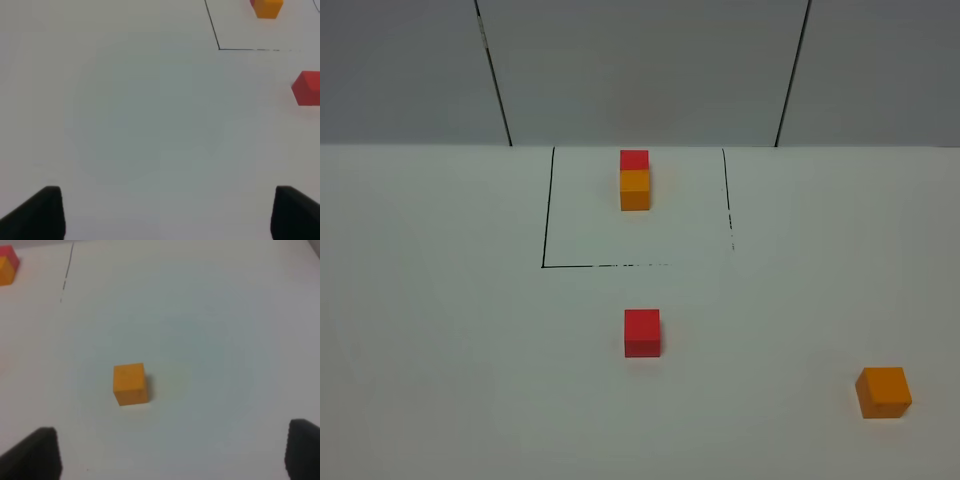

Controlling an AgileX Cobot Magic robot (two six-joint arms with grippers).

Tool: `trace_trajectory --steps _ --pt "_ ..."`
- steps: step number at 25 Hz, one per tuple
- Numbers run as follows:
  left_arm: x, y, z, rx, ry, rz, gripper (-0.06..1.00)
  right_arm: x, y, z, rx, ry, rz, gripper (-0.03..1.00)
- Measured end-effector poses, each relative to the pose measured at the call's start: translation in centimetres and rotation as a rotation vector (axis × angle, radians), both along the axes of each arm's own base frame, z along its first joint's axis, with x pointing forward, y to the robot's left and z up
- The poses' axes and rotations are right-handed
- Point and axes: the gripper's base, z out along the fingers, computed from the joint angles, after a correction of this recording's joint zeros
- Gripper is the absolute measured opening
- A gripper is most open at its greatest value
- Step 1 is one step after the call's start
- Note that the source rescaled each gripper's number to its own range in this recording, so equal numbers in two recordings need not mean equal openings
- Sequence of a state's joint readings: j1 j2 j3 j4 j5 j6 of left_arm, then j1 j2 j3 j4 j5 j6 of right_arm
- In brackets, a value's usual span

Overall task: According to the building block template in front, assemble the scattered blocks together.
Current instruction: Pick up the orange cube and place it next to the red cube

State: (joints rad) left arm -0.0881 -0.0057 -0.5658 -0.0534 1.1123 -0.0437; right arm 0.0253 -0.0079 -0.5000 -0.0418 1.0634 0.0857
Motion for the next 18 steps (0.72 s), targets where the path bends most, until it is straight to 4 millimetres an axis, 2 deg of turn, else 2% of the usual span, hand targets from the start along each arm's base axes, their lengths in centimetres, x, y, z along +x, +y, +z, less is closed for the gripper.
trace_trajectory --steps 8,18 --pt "0.88 -0.79 -1.10 0.041 -0.014 -0.119 0.81 0.00 0.00 0.00 0.000 0.000 0.000 0.79" --pt "0.95 -0.53 -1.07 0.033 -0.015 -0.078 0.72 0.00 0.00 0.00 0.000 0.000 0.000 0.79"
